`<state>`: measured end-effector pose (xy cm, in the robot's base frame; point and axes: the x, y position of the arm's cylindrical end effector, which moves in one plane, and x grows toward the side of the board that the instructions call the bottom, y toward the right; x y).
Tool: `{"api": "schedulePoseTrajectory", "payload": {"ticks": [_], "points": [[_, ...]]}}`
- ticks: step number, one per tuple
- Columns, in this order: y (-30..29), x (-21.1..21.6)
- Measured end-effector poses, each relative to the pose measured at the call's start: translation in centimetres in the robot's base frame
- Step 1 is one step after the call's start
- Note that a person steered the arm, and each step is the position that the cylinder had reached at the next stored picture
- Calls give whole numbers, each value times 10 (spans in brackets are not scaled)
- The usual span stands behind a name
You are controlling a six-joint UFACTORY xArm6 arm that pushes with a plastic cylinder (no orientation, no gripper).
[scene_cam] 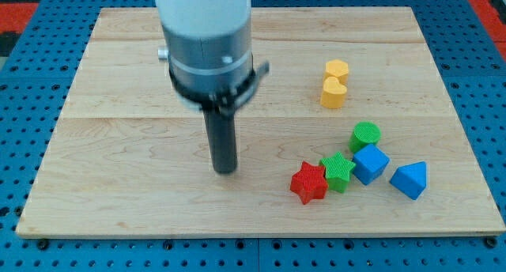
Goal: Make a diagonal line out of yellow blocks and green star
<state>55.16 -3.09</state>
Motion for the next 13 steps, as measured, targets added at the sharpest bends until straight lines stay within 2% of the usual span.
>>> {"api": "schedulePoseTrajectory", "payload": {"ticks": [1, 3, 4, 5, 6, 7, 8, 9, 10, 12, 13], "points": [[62, 29], [140, 29], [74, 62], [9, 19], [17, -81], [58, -185], [135, -243], [206, -219], [195, -172], [208, -220], [184, -221]]}}
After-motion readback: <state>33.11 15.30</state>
